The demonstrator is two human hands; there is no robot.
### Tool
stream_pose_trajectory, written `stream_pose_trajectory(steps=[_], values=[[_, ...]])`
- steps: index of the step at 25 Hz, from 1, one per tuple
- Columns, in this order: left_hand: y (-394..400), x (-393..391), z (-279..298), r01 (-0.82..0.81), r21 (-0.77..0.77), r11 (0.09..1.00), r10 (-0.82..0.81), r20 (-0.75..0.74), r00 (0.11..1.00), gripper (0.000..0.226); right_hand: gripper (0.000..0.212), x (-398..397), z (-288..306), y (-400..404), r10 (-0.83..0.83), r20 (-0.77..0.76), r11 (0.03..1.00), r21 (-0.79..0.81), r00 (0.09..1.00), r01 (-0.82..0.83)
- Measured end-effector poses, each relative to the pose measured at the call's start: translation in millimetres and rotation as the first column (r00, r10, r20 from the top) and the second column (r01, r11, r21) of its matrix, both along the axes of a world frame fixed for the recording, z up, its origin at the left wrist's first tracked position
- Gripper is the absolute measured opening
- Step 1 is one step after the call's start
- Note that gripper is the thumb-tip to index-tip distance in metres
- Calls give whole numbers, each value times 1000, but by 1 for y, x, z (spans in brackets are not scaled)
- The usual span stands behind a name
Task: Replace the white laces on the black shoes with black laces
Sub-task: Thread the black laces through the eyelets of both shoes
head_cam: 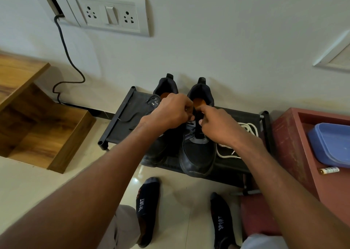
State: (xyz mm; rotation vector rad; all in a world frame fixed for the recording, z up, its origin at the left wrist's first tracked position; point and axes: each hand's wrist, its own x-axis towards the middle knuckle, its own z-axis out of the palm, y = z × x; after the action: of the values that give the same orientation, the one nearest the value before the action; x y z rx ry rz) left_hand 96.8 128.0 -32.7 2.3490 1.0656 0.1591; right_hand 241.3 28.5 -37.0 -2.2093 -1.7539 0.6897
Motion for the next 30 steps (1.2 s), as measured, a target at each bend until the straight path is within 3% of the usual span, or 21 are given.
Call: stream_pose_trajectory(steps=[7, 9, 10, 12, 13, 14, 15, 16, 17, 18, 19, 21, 25, 28, 30], values=[[6, -7, 22, -128, 31, 991, 123, 130, 984, 8, 36, 8, 5, -2, -45, 0, 992, 121, 999, 44], [7, -10, 36, -170, -78, 982, 186, 315, 931, 12, 30, 12, 6, -2, -79, -14, 984, 160, 997, 80], [5, -11, 47, -147, -198, 969, 226, 481, 847, 15, 26, 14, 6, -2, -106, -33, 976, 190, 994, 110], [2, -13, 75, 43, -459, 888, 372, 768, 521, 17, 21, 16, 7, -1, -167, -88, 946, 268, 982, 185], [2, -13, 85, 140, -530, 836, 448, 808, 382, 17, 20, 16, 9, 0, -197, -116, 924, 310, 974, 224], [1, -12, 91, 175, -554, 814, 485, 814, 319, 18, 19, 16, 10, 1, -226, -138, 899, 352, 964, 261], [0, -12, 92, 101, -531, 841, 462, 803, 377, 19, 18, 16, 11, 2, -251, -150, 874, 389, 956, 290], [-1, -11, 85, -51, -424, 904, 378, 740, 557, 22, 17, 16, 13, 2, -267, -155, 856, 415, 951, 308], [-2, -9, 71, -170, -234, 957, 275, 555, 785, 26, 16, 16, 14, 1, -275, -156, 848, 425, 949, 316], [-6, -6, 56, -187, -62, 980, 197, 283, 939, 33, 15, 16, 14, 1, -277, -155, 850, 421, 948, 317], [-8, -2, 40, -140, 21, 990, 139, 40, 989, 39, 15, 16, 14, 0, -275, -152, 856, 410, 949, 314], [-7, 3, 16, -57, 17, 998, 59, -162, 985, 41, 13, 16, 15, 0, -267, -145, 873, 383, 953, 303], [1, 0, 7, -43, 10, 999, 44, -161, 986, 29, 14, 16, 15, 0, -248, -136, 899, 336, 959, 280], [-2, 0, 26, -116, -45, 992, 120, 86, 989, 15, 13, 18, 16, 0, -243, -128, 903, 332, 962, 272], [-3, -1, 52, -199, -140, 970, 240, 409, 881, 19, 13, 19, 17, 0, -252, -148, 895, 339, 956, 288]])
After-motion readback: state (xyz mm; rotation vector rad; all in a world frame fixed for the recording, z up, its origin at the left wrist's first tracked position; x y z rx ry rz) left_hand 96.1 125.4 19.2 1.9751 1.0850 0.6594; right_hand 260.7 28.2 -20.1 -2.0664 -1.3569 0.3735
